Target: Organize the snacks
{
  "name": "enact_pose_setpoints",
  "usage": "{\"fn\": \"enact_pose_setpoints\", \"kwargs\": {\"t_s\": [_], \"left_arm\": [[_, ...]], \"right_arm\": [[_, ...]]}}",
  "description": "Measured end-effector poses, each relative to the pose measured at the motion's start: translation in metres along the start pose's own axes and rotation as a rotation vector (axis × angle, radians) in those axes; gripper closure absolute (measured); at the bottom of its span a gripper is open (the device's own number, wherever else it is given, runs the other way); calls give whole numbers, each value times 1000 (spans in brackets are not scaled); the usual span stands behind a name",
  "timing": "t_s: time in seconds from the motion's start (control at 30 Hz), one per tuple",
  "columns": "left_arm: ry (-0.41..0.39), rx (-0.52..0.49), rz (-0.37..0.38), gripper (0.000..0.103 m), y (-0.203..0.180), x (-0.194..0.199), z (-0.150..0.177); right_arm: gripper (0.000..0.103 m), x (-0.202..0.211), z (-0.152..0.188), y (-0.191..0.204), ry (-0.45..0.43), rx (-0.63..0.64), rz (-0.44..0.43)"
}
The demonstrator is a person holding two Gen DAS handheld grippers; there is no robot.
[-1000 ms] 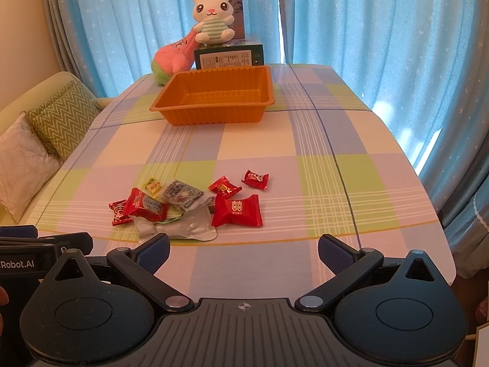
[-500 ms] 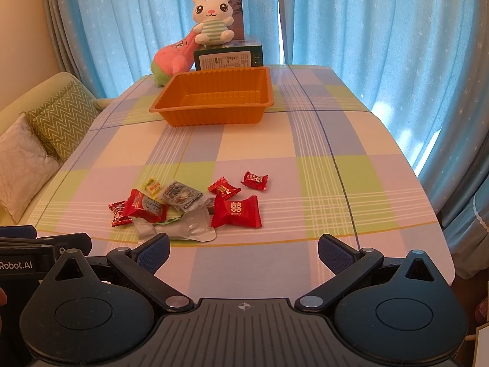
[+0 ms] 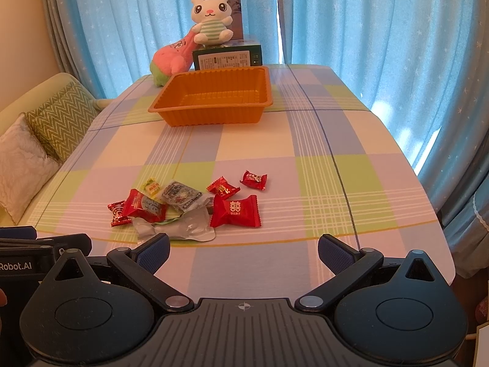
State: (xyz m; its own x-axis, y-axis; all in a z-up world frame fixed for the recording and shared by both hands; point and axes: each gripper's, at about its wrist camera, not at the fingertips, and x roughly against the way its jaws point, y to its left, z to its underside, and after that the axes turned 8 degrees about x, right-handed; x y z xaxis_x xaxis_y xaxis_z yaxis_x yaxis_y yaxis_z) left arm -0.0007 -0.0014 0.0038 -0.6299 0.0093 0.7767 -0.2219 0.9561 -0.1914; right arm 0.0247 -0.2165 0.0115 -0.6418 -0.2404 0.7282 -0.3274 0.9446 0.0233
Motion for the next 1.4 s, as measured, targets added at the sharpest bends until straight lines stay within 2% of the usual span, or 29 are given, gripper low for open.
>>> {"fn": "enact_pose_setpoints", "kwargs": {"t_s": [0.83,1.03,1.17,1.2,1.3,1.4], "left_arm": [[9,0,9,1,5,-3,2],[36,18,26,1,18,-19,1],[53,23,40,5,29,-34,-5],[56,22,40,7,31,-38,-7],[64,26,38,11,41,-52,-16],[72,48,29,15,51,-68,-26]], "right_arm": [[0,-5,3,-6,1,-11,9],[0,-16,6,-7,-1,-7,10],[0,-25,7,-8,-2,-9,9],[1,-28,6,-9,-1,-10,9],[16,-41,5,-9,15,-12,8],[18,-54,2,-9,23,-17,2]]}}
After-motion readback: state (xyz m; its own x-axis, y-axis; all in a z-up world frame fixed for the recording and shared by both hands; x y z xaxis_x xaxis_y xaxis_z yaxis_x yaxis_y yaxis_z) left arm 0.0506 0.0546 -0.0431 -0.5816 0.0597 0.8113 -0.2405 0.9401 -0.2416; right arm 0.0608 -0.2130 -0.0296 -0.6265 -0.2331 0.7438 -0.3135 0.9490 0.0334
